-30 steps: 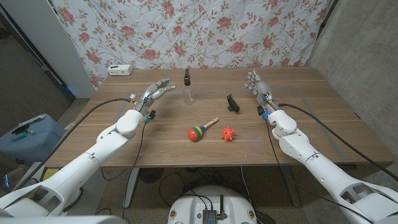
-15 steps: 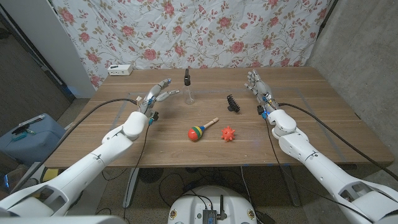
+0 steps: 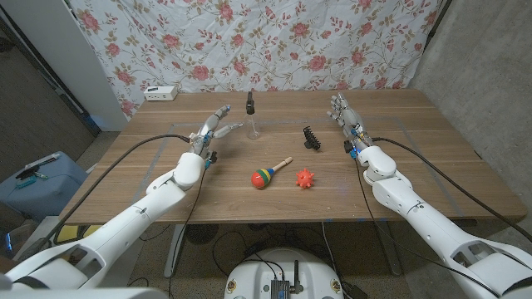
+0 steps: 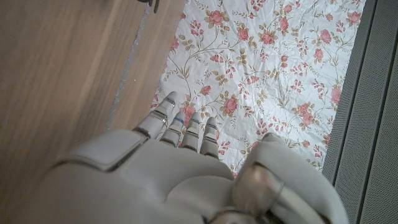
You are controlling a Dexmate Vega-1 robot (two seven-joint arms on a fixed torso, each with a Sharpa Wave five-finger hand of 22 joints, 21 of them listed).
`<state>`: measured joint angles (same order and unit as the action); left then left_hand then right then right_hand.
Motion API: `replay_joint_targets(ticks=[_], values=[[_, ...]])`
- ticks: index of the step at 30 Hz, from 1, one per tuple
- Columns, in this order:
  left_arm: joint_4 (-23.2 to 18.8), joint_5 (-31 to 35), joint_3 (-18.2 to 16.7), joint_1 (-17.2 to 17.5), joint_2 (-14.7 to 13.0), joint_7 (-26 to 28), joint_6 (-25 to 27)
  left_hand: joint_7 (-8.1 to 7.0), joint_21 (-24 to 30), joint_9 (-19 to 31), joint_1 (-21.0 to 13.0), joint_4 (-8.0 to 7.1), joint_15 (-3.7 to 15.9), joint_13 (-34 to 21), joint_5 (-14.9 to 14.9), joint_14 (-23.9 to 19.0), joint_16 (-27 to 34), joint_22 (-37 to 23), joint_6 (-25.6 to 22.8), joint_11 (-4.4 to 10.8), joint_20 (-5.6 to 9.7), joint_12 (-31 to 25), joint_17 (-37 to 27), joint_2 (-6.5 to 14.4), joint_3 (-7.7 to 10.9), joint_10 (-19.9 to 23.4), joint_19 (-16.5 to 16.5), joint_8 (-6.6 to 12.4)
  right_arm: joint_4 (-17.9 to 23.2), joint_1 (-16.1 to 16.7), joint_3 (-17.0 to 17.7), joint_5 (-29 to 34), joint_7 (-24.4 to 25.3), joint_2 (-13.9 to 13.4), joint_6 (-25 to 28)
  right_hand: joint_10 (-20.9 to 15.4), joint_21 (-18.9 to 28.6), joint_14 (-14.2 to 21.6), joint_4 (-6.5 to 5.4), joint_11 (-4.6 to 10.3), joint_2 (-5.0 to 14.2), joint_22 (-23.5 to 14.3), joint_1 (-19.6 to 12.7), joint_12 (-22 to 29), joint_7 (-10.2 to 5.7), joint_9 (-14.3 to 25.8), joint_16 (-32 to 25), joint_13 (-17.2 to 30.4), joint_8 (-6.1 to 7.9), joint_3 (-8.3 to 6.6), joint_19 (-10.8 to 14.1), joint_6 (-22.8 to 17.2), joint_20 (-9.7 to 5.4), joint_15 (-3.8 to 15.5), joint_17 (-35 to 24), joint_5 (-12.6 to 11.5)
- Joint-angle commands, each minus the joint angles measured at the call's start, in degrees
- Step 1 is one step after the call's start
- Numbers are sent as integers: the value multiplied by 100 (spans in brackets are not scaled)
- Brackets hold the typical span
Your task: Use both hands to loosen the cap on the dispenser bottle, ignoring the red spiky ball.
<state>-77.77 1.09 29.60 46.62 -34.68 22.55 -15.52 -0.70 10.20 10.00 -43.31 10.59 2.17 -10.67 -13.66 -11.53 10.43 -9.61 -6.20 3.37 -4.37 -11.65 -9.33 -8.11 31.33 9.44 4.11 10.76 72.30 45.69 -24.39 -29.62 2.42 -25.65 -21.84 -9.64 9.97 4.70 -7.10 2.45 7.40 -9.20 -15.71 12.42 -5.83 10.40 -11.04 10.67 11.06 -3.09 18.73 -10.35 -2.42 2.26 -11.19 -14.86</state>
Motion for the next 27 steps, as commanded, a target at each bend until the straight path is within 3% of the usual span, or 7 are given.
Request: replay_joint_targets(ticks=[1, 12, 27], values=[[673, 11, 127, -166, 411, 251, -449, 23, 34, 32, -124, -20, 251, -16, -17, -89, 29, -4, 28, 11, 90, 13, -19, -4, 25, -14, 7, 2, -26, 28, 16, -49, -64, 9, -104, -58, 28, 53, 24, 8, 5, -25, -42, -33, -12, 5, -30, 10, 29, 14, -27, -71, -219, 151, 2, -29], [1311, -283, 216, -412, 741, 44, -917, 131, 39, 35, -292, -30, 137, -15, -24, -47, -14, -2, 149, -124, 198, 36, -18, -135, -69, -90, -6, -2, 20, 109, 45, -78, -69, -6, -166, -84, 31, 56, 30, 18, 5, -26, -38, -39, -22, 4, -30, 11, 24, 10, -43, -79, -195, 141, 6, -25], [2393, -403, 390, -887, 1255, 57, -1461, 164, 61, 31, -385, -57, 174, -2, -61, -204, 24, 1, 53, -138, 300, 1, -12, -174, -165, 14, -91, 46, 66, 173, 96, -150, -114, -43, -196, -94, 34, 70, 35, 26, 6, -27, -32, -52, -41, 4, -34, 12, 21, 5, -62, -93, -182, 123, 9, -22]])
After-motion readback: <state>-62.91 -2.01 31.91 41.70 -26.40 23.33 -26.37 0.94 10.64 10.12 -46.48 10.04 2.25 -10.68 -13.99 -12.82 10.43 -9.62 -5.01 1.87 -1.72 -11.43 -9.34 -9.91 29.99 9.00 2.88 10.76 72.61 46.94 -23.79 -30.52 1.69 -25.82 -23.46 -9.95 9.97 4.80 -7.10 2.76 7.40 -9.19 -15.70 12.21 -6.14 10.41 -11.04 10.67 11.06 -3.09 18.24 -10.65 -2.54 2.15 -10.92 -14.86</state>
